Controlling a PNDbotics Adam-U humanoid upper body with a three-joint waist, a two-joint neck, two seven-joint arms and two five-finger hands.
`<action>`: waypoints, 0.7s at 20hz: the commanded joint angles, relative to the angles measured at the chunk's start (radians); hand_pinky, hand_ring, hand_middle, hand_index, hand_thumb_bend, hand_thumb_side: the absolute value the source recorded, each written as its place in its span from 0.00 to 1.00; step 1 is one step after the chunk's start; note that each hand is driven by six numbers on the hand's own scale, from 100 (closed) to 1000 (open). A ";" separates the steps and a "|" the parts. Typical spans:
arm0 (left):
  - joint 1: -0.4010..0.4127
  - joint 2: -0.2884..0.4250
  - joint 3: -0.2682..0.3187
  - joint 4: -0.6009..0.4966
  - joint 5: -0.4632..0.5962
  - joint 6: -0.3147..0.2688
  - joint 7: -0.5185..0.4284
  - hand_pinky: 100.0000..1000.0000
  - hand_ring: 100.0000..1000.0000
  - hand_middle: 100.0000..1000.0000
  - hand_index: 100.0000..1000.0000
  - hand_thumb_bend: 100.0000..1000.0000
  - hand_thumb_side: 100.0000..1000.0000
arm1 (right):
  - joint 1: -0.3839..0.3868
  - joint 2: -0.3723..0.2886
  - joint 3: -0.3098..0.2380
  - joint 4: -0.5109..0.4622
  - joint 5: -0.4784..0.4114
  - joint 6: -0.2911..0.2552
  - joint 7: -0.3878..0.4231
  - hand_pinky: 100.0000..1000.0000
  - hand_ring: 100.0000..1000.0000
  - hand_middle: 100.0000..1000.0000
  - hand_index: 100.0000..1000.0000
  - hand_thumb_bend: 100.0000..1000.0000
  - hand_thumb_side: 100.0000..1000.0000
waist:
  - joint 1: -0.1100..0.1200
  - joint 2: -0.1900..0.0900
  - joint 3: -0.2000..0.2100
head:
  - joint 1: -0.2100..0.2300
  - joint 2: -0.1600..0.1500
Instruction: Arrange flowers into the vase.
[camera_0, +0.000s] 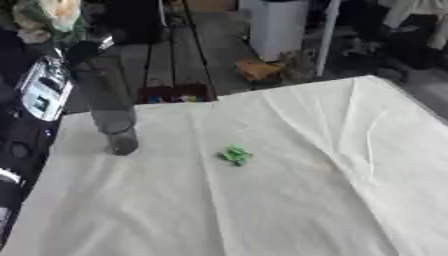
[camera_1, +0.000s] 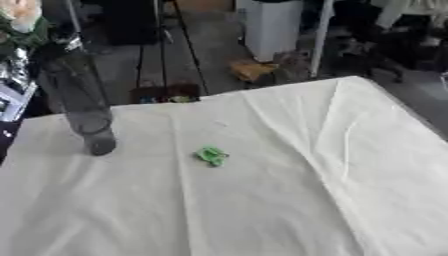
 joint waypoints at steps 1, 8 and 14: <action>-0.037 0.031 0.013 -0.025 -0.033 0.016 -0.011 0.82 0.79 0.77 0.82 1.00 0.75 | -0.009 -0.022 -0.006 -0.005 -0.006 -0.002 0.003 0.78 0.82 0.86 0.94 0.08 0.44 | 0.000 -0.018 -0.003 | -0.003 -0.007; -0.039 0.033 0.017 0.001 -0.089 0.030 -0.072 0.83 0.79 0.76 0.81 1.00 0.78 | -0.005 -0.023 -0.007 -0.002 -0.006 -0.002 0.005 0.78 0.82 0.86 0.94 0.07 0.44 | 0.005 -0.025 -0.008 | -0.007 -0.006; -0.039 0.034 0.021 0.007 -0.145 0.037 -0.116 0.84 0.80 0.77 0.82 1.00 0.78 | -0.004 -0.022 -0.008 0.000 -0.008 -0.002 0.005 0.78 0.82 0.86 0.94 0.07 0.44 | 0.008 -0.023 -0.008 | -0.008 -0.004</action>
